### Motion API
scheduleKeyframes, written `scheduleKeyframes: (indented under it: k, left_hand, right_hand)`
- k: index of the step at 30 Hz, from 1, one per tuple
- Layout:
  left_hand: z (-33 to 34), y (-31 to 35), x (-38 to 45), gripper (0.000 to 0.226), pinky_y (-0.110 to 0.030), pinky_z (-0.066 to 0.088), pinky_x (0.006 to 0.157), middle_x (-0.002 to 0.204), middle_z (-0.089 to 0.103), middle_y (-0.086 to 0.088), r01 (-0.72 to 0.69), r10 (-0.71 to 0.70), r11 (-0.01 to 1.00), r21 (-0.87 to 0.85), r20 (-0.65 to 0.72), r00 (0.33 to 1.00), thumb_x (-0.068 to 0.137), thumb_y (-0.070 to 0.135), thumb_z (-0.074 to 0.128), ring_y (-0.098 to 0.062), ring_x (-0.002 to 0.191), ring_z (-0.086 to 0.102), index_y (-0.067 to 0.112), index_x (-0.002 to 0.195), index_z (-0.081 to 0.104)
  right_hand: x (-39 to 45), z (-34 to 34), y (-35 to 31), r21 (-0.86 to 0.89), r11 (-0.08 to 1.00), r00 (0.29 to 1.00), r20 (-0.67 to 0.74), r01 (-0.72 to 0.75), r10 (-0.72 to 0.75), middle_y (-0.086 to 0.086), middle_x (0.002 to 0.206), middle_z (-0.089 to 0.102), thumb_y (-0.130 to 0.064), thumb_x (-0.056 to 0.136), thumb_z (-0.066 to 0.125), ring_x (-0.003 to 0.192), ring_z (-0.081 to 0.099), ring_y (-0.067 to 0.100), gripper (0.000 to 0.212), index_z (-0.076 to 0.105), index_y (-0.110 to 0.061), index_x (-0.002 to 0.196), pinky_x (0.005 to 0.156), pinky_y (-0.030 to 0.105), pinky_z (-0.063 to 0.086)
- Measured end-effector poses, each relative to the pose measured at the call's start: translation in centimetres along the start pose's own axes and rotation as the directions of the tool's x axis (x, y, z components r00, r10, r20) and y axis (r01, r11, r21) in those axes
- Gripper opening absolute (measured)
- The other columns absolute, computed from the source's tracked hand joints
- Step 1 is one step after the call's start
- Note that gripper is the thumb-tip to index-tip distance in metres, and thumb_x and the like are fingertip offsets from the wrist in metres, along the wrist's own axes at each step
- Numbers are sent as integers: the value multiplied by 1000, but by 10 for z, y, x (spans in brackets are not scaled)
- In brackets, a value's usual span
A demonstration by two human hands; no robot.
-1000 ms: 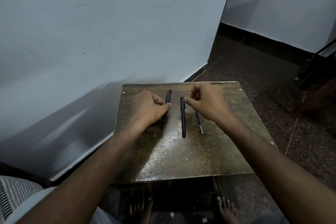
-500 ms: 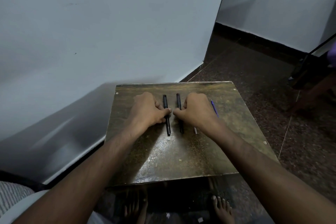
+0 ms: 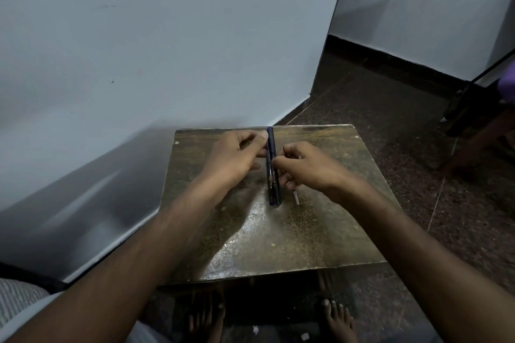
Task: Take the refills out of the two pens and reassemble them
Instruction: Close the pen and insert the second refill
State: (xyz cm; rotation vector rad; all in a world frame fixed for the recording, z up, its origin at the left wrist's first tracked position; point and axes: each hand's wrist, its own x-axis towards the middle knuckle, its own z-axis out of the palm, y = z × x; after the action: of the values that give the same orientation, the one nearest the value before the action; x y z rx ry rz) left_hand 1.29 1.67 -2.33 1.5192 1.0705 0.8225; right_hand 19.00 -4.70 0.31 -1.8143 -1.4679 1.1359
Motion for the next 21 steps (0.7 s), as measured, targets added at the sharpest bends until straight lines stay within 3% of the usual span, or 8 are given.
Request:
scheduleKeyframes:
  k: [2, 4, 8, 12, 16, 18, 21]
  left_hand:
    - [1, -1, 1, 17, -20, 64, 73, 100, 87, 9, -9, 8, 999, -47, -38, 999, 109, 34, 67, 2, 93, 80, 28, 109, 83]
    - [0, -1, 3, 10, -19, 62, 69, 96, 86, 10, 5, -9, 998, -56, -78, 997, 105, 34, 73, 2, 87, 78, 32, 104, 83]
    - [0, 1, 1, 17, -20, 54, 68, 101, 85, 18, 72, -77, 988, -139, -33, 996, 102, 45, 74, 1, 87, 74, 34, 110, 84]
    - [0, 0, 0, 21, -12, 52, 55, 99, 85, 16, 81, -87, 991, -110, -53, 995, 91, 58, 81, 4, 84, 77, 38, 100, 86]
    - [1, 2, -1, 13, -17, 51, 59, 97, 84, 17, 96, -102, 982, -160, -31, 994, 94, 53, 80, 9, 79, 74, 42, 92, 87]
    - [1, 3, -1, 14, -20, 50, 64, 94, 83, 19, 79, -85, 983, -166, -34, 996, 94, 53, 79, 11, 78, 73, 41, 91, 86]
    - [1, 1, 0, 15, -18, 50, 61, 83, 80, 17, 65, -73, 985, -157, -44, 996, 96, 50, 79, 5, 79, 71, 39, 90, 86]
  right_hand:
    - [-4, 1, -2, 39, 999, 999, 53, 7, -9, 28, 107, 80, -17, 108, 58, 81, 74, 22, 27, 68, 7, 116, 80, 39, 60]
    - [-8, 2, -5, 87, 996, 997, 74, 20, -27, 29, 110, 79, -17, 110, 54, 80, 75, 20, 28, 67, 7, 117, 77, 38, 60]
    - [-13, 0, -11, 322, 946, 991, 134, -18, -27, 25, 93, 70, -19, 114, 41, 75, 70, 27, 24, 61, -7, 107, 68, 35, 60]
    - [-15, 1, -11, 249, 968, 986, 149, 39, -78, 20, 90, 71, -19, 115, 39, 75, 72, 26, 29, 64, -5, 110, 59, 26, 58]
    - [-11, 6, -7, 284, 959, 993, 109, 18, -50, 16, 86, 72, -19, 113, 42, 77, 74, 31, 29, 57, 4, 122, 68, 40, 62]
    - [-9, 13, -7, 414, 910, 995, 97, -13, -29, 13, 80, 70, -22, 114, 42, 70, 72, 27, 24, 56, -3, 116, 67, 42, 63]
    - [-7, 23, -8, 502, 865, 999, 34, -20, 3, 2, 71, 62, -29, 117, 43, 60, 63, 15, 27, 58, -9, 107, 59, 33, 58]
